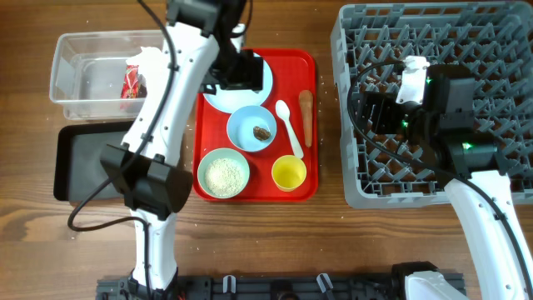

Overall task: Sort waste into correct bins and load items into the dishwasher rack
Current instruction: 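Reach the left gripper to the rice bowl and grasp its rim, then lift the rice bowl over the black tray and tip out the rice, then return the empty bowl to the red tray and release it, then grasp the light-blue bowl with food scraps using the left gripper, then tip the scraps bowl over the black tray to dump the scraps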

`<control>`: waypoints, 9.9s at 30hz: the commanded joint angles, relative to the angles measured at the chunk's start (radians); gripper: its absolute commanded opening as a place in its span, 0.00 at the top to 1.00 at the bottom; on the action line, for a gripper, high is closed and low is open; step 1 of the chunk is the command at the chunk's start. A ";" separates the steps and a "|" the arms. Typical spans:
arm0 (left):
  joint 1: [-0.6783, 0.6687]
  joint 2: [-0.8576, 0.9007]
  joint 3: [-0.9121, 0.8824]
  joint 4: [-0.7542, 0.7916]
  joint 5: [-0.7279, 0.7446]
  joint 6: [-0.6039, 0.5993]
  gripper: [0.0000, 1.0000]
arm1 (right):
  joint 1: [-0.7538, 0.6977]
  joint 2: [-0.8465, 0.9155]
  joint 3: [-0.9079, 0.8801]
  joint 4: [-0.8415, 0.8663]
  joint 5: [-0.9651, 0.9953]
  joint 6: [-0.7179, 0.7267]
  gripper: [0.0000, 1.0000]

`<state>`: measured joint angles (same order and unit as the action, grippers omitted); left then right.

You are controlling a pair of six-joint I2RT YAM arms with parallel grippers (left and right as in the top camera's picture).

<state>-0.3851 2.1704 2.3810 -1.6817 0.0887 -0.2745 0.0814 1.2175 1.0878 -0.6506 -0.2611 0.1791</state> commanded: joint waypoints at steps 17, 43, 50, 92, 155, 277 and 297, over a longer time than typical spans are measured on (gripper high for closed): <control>-0.115 -0.429 -1.163 0.624 0.045 -0.182 0.26 | -0.003 0.003 0.023 -0.010 0.013 0.006 0.00; -0.065 -0.430 -1.040 0.515 0.049 -0.179 0.96 | -0.003 0.003 0.019 -0.024 0.013 0.007 0.00; 0.104 -0.476 -0.846 0.339 0.057 -0.145 0.96 | -0.003 0.003 0.019 -0.024 0.013 0.006 0.00; 1.286 -0.436 -1.312 0.680 1.483 0.279 0.96 | -0.003 0.003 0.019 -0.024 0.013 0.032 0.00; -0.134 -0.238 -0.996 1.005 -0.019 0.211 0.25 | -0.003 0.003 0.017 -0.039 0.025 0.033 0.00; 0.967 -0.493 -0.956 0.394 0.919 0.570 0.96 | -0.003 0.004 0.017 -0.049 0.035 0.058 0.00; 1.194 -0.345 -1.094 0.394 1.331 0.612 0.96 | -0.003 0.004 0.017 -0.050 0.035 0.057 0.00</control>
<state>0.8055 1.8263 1.2892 -1.2839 1.3575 0.3099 0.0814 1.2186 1.0878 -0.7017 -0.2382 0.2241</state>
